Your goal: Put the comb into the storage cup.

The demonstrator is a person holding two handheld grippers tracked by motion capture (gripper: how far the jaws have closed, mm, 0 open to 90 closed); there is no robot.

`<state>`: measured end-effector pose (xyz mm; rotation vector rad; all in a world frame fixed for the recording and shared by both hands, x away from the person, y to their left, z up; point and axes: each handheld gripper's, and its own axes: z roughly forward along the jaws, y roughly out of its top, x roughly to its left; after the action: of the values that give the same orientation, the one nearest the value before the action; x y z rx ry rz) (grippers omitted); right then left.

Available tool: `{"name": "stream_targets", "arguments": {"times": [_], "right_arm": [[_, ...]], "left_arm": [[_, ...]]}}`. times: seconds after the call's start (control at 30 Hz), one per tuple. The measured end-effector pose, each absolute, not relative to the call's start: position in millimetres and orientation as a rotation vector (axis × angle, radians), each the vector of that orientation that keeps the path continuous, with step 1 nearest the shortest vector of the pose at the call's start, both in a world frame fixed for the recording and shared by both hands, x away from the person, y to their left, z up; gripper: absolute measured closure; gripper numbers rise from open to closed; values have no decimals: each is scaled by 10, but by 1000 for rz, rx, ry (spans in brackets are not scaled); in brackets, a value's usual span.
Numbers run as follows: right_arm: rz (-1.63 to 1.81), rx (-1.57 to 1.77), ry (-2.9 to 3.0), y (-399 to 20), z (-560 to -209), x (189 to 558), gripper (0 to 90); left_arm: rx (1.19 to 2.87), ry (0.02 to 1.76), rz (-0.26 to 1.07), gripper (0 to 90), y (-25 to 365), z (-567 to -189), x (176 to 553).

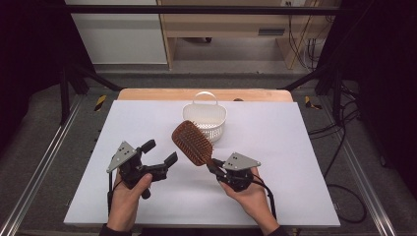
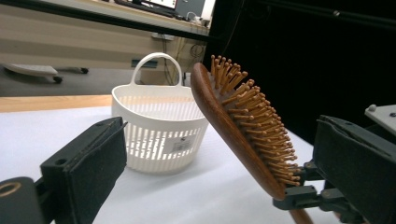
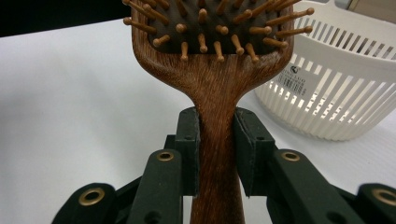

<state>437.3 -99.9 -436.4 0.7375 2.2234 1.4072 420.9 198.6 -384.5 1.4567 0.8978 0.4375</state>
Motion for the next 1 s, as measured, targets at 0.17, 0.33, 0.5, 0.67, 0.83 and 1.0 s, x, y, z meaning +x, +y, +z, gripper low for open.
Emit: {"name": "stream_targets", "arguments": {"times": [0.17, 0.33, 0.5, 0.67, 0.83, 1.0], "right_arm": [[1424, 732, 2211, -1006, -4341, 4356, 729], [1442, 719, 2196, -1002, -4320, 4332, 729], [1446, 709, 2189, -991, -4322, 4317, 729], [1438, 695, 2195, -954, -4332, 4300, 729], [1445, 675, 2190, -897, -4341, 4281, 728], [1439, 663, 2195, -875, -4352, 4269, 729]], "left_arm": [[1441, 891, 400, 29, 1953, -3836, 4214], [1415, 904, 366, 32, 1895, -3829, 4251], [1428, 891, 335, 30, 1815, -3839, 4275], [1381, 911, 283, 35, 1774, -3815, 4347], [1354, 963, 197, 52, 1710, -3834, 4483], [1319, 967, 161, 95, 1664, -3813, 4519]]}}
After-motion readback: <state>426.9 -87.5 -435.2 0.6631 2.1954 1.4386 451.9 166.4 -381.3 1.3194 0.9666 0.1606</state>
